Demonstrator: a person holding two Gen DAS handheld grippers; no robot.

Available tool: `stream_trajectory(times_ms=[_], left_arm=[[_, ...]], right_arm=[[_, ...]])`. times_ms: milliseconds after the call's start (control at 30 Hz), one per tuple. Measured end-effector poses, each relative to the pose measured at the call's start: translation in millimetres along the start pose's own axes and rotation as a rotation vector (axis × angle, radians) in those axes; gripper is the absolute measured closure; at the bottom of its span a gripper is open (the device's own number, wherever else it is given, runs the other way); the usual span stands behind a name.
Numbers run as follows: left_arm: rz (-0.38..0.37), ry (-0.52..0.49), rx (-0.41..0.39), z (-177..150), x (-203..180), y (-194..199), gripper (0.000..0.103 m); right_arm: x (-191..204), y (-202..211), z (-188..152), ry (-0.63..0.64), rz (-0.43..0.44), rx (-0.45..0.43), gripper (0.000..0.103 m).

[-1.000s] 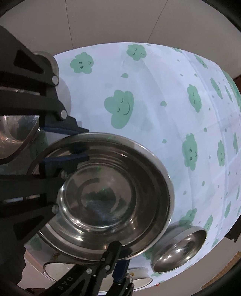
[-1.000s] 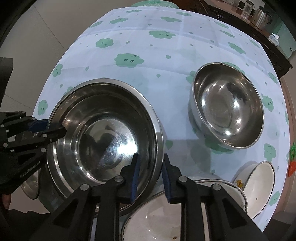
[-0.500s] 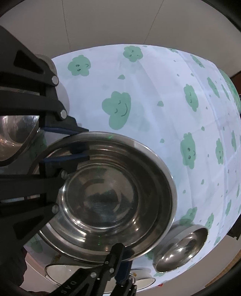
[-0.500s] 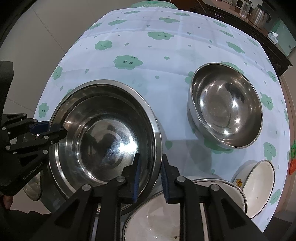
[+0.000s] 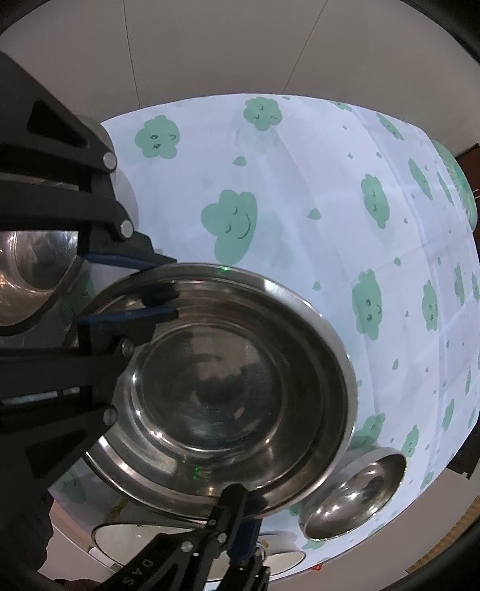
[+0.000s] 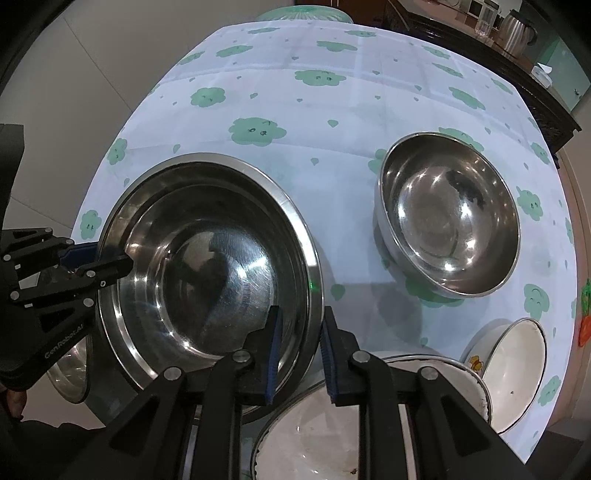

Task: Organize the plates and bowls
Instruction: 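Lift the large steel bowl by its rim with both grippers, tilting it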

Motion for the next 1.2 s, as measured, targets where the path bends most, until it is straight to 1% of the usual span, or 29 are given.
stream_trajectory(times_ms=[433,533,833,1200], left_arm=[[0.001,0.014,-0.027,-0.1,4.3,8.0,0.087],[0.001,0.014,-0.04,1.1,5.9,13.5,0.088],[-0.007,0.018,-0.066,3.4,11.5,27.8,0.088],[-0.014,0.015,-0.093,-3.4,16.6,43.6,0.088]], right_arm=[[4.4,7.0,4.9,-0.001,0.01,-0.014,0.081],[6.0,9.8,6.4,0.011,-0.004,-0.016,0.081],[10.6,24.7,12.5,0.008,-0.005,-0.045,0.081],[17.8,39.1,12.4,0.01,-0.007,-0.071,0.081]])
Point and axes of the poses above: each gripper's, at about its wrist camera, not at the fingertips, and y roughly against the way its jaws point, x to its left, z to its top, the point moved 6 cm from there along -y, roughly the way its jaws point, and after that the axes turned 13 degrees about z, right-handed, at the moved point
